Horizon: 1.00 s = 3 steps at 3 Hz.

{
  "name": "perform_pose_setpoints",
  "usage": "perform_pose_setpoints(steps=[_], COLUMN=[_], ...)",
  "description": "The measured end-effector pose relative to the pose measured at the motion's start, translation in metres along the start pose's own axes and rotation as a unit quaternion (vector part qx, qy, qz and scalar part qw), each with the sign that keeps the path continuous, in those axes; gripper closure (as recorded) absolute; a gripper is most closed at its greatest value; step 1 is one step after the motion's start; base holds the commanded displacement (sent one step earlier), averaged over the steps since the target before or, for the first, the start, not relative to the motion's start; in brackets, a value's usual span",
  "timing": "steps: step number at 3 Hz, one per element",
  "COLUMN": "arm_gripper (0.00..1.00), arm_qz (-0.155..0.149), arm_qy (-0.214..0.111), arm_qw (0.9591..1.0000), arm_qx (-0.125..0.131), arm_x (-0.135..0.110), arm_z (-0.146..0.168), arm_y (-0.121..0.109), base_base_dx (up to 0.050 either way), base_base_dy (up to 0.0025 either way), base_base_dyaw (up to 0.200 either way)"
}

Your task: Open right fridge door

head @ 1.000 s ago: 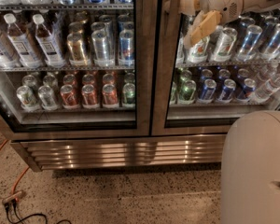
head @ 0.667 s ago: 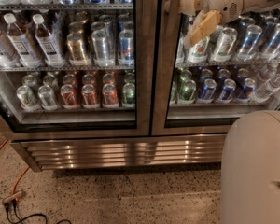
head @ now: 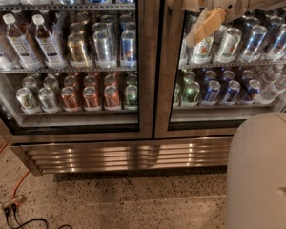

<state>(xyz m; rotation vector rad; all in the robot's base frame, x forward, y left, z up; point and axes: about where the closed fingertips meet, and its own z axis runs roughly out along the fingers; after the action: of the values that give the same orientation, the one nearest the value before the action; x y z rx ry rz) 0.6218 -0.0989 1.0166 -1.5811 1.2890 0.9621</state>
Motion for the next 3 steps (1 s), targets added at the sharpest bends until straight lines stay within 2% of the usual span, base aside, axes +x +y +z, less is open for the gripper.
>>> perform_pose_setpoints(steps=[3], arm_gripper=[0.00], arm_qz=[-0.015], arm_qy=[0.005], arm_qw=[0.9998], arm_qx=[0.008], arm_x=[-0.0052], arm_z=[-0.0027], arm_y=[0.0007], base_base_dx=[0.000], base_base_dy=[0.00000], base_base_dyaw=[0.000])
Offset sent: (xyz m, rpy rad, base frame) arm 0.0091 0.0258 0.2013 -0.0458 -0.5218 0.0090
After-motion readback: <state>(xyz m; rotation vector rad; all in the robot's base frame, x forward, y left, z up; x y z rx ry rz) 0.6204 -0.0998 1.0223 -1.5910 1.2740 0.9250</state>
